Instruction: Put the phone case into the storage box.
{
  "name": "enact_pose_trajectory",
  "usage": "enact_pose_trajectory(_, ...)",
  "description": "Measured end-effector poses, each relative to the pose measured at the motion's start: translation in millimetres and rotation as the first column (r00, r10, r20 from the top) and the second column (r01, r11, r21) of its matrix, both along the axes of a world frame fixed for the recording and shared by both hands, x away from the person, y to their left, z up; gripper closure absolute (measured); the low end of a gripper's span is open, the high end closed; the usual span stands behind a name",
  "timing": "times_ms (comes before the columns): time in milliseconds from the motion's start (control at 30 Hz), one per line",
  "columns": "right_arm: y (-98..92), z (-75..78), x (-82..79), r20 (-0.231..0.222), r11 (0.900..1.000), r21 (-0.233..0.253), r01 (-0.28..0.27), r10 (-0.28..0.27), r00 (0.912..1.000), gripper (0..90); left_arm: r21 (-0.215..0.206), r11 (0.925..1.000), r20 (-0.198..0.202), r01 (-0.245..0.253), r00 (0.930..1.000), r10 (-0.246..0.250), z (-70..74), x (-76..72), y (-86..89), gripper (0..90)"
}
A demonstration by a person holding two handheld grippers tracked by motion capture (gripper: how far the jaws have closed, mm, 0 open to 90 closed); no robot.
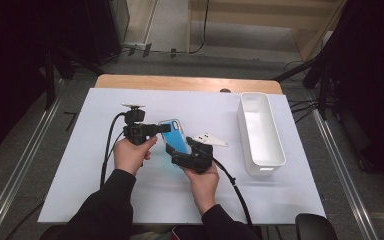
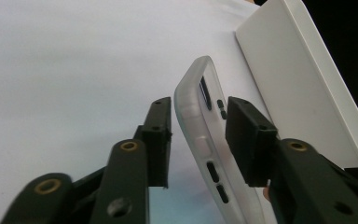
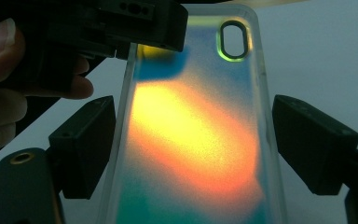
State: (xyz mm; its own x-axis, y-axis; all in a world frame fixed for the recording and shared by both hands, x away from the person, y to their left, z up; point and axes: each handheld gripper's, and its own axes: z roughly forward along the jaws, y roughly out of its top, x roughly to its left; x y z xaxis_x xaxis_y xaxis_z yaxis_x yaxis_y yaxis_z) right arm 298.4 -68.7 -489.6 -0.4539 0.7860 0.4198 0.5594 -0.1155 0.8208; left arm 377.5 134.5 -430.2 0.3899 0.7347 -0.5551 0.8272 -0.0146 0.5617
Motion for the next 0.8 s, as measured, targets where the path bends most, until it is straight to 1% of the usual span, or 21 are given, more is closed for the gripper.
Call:
enact_pose_trajectory(67,0.5,0.1,-0.2,0.001,1.0,0.002,-0.001,0.001,1.0,15.2,-0.001,1.0,-0.012,0.0,0.9999,0.0,-0.2,0.2,0.1,66.9)
enact_pose_trajectory(167,1.0,0.3,-0.9,0.0,1.0,0.004,0.0,0.0,1.0,15.1,-0.013,0.9999,-0.021,-0.005,0.9998,0.005,-0.9,0.1,1.4,71.1)
enact_pose_trajectory(200,1.0,-0.1,-0.6,0.011,1.0,0.0,-0.003,0.003,0.9999,15.2,-0.02,0.9998,-0.023,-0.006,0.9997,0.005,-1.6,0.3,1.4,71.3)
enact_pose_trajectory(300,0.5,-0.7,-1.1,0.001,1.0,0.002,-0.005,0.005,1.0,15.2,-0.024,0.9997,-0.03,-0.003,0.9995,0.002,-1.8,0.4,1.7,72.3)
enact_pose_trajectory(333,0.5,-1.1,-1.0,0.003,1.0,0.004,-0.005,0.005,1.0,15.2,-0.033,0.9994,-0.035,-0.002,0.9994,0.0,-1.9,0.7,2.3,72.7)
enact_pose_trajectory(367,0.7,-1.3,-1.0,0.005,1.0,0.003,-0.004,0.004,1.0,15.2,-0.051,0.9987,-0.034,-0.006,0.9994,0.004,-2.4,0.6,2.3,73.3)
enact_pose_trajectory(433,0.8,-1.6,-0.8,0.005,1.0,0.003,-0.005,0.005,1.0,15.1,-0.049,0.9988,-0.039,-0.006,0.9992,0.004,-1.9,0.3,2.9,74.0)
enact_pose_trajectory(500,0.7,-2.1,-0.3,0.015,1.0,-0.002,-0.009,0.009,0.9999,15.1,-0.063,0.998,-0.039,-0.011,0.9992,0.008,-2.1,0.0,2.7,74.6)
enact_pose_trajectory(600,1.0,-2.1,-1.1,-0.003,1.0,0.004,-0.008,0.008,1.0,15.0,-0.073,0.9973,-0.04,0.001,0.9992,-0.004,-2.3,0.3,3.7,75.1)
enact_pose_trajectory(667,1.3,-2.4,-1.6,0.006,1.0,0.008,-0.007,0.007,1.0,15.0,-0.081,0.9967,-0.04,0.002,0.9992,-0.006,-2.4,0.3,4.5,75.2)
enact_pose_trajectory(733,2.0,-2.2,-2.5,0.014,1.0,-0.002,-0.003,0.003,0.9999,14.9,-0.091,0.9959,-0.043,0.003,0.9991,-0.007,-1.8,-0.1,5.0,76.0)
enact_pose_trajectory(800,2.5,-2.2,-2.8,0.025,1.0,-0.015,0.0,0.0,0.9997,14.8,-0.09,0.9959,-0.037,0.006,0.9993,-0.01,-0.8,-1.1,4.3,76.9)
